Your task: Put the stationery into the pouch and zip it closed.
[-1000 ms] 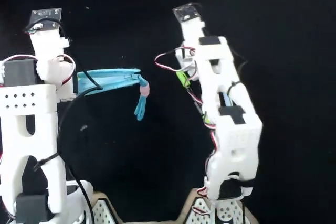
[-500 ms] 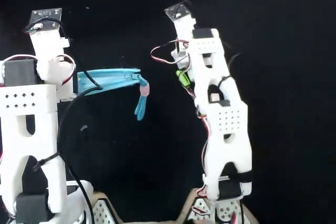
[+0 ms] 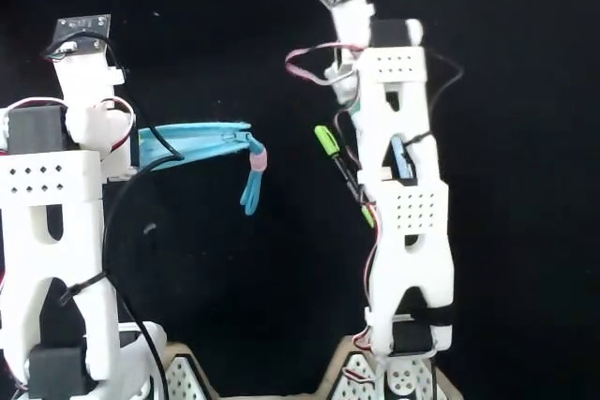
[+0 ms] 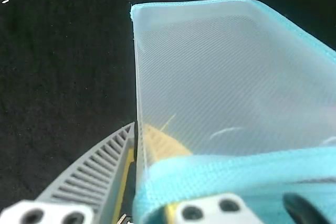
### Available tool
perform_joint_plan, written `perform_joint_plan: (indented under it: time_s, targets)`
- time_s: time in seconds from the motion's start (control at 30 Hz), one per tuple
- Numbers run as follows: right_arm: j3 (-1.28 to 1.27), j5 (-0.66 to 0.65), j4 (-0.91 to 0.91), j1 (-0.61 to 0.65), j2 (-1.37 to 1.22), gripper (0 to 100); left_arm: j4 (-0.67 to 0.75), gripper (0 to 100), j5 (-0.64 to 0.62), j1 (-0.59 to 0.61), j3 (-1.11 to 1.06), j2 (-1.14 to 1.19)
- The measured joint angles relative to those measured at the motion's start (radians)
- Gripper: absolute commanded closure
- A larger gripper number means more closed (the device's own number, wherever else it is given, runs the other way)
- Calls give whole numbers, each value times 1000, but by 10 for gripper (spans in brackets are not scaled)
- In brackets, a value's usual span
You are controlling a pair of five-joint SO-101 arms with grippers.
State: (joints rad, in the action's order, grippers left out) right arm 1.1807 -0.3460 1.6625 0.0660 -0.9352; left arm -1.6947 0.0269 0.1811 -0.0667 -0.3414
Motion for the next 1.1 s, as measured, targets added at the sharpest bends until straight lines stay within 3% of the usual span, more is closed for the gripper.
perform_joint_plan:
  time_s: [0.13, 0.27, 0.67, 0.97, 1.1]
  targets:
    - [140, 31, 71, -57, 2, 988, 0, 970, 0, 0, 0, 0]
    - [87, 41, 71, -133, 14, 988, 0, 970, 0, 0, 0, 0]
    - [-629, -49, 54, -348, 496, 988, 2, 970, 0, 0, 0, 0]
    - [-1487, -160, -448, -489, 899, 985, 2, 970, 0, 0, 0, 0]
    - [-1720, -218, -563, -548, 959, 985, 2, 970, 0, 0, 0, 0]
